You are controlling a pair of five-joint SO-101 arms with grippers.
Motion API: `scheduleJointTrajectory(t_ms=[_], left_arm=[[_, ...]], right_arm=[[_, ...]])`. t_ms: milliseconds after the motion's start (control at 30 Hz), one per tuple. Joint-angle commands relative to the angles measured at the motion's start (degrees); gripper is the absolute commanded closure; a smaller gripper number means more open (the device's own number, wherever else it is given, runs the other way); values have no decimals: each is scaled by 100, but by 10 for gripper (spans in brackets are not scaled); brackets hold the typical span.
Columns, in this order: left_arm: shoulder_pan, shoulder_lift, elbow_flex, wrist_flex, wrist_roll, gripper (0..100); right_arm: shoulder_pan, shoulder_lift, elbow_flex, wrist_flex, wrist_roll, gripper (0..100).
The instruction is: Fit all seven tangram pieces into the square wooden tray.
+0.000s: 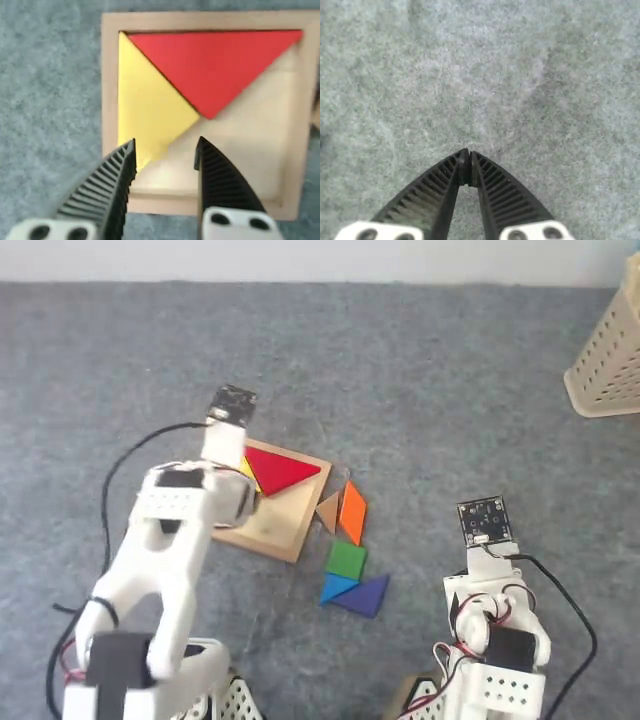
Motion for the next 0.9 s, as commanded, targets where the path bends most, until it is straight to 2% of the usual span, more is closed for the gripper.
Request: scheduleJointTrajectory(t_ms=[0,100,233,500,700,867], left_arm=[[738,-818,391,62,-35,814],[1442,-1064,409,132,-9,814],[2268,-949,-338,580,70,815],[3244,862,-1903,712,985,815],[3437,2426,-2712,747,1011,815],[3455,2716,-2782,747,993,816]], right_arm=[[66,-84,35,-75,70,992],[66,-84,35,-75,70,992],[66,-84,35,-75,70,992],[66,-84,35,-75,70,992],[66,-84,35,-75,70,992],[66,-84,35,-75,70,992]])
